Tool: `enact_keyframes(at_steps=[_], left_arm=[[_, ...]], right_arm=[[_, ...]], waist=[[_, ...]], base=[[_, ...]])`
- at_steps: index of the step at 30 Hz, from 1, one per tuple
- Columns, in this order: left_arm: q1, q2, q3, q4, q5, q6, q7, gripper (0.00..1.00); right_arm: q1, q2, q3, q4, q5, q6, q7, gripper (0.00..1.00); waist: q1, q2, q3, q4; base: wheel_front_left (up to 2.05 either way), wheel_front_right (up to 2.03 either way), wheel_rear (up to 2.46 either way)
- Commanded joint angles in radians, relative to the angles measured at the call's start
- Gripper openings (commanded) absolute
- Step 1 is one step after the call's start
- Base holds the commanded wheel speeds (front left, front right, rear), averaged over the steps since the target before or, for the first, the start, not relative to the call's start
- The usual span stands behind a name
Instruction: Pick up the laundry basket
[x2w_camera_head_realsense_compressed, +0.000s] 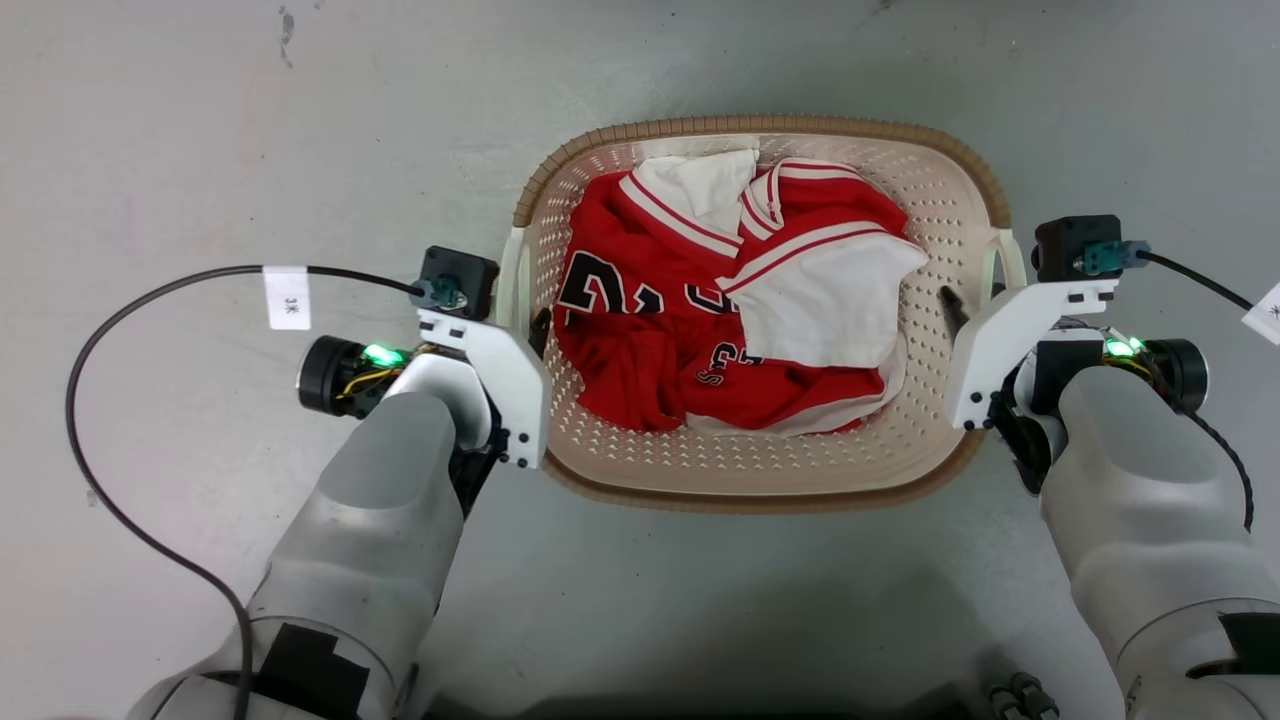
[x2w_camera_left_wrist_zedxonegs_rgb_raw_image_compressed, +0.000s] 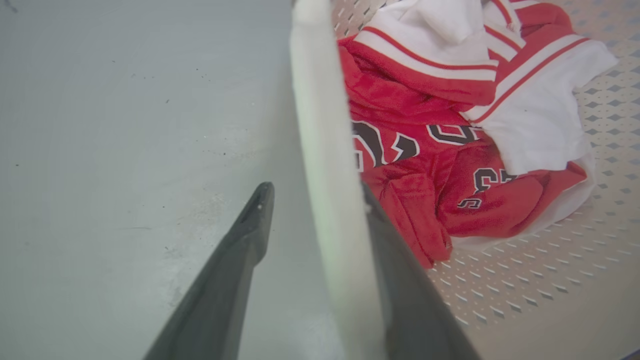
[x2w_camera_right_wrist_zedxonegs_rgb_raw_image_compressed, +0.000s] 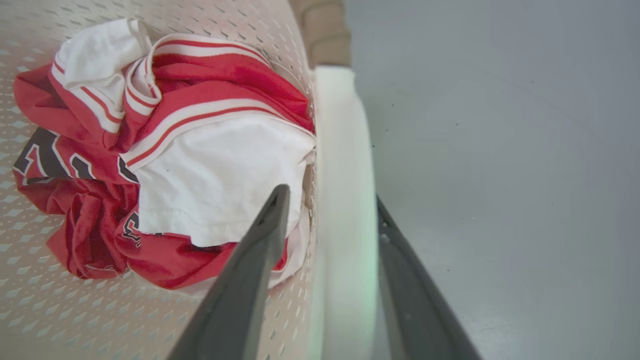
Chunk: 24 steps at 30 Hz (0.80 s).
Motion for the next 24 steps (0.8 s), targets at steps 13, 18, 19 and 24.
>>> enact_keyframes(at_steps=[13,18,19,24], left_arm=[[0.05,0.002,-0.119,-0.048,-0.123,0.0,0.065,0.0],[0.087,0.002,-0.181,-0.074,-0.195,-0.002,0.129,0.0],[0.094,0.002,-0.195,-0.08,-0.21,-0.002,0.145,0.0],[0.146,0.03,-0.28,-0.137,-0.306,-0.002,0.252,0.0]], right_arm=[[0.012,-0.01,0.019,0.016,-0.015,-0.001,0.02,0.0],[0.042,-0.016,0.034,0.019,-0.031,-0.001,0.089,0.0],[0.048,-0.018,0.038,0.02,-0.034,-0.001,0.108,0.0],[0.074,-0.026,0.07,0.022,-0.037,-0.001,0.196,0.0]], waist=[[0.0,0.0001,-0.06,0.002],[0.0,0.0001,-0.153,-0.003],[0.0,0.0001,-0.173,-0.004],[0.0,0.0001,-0.307,-0.015]], base=[[0.0,0.0,0.0],[0.0,0.0,0.0],[0.0,0.0,0.0],[0.0,0.0,0.0]])
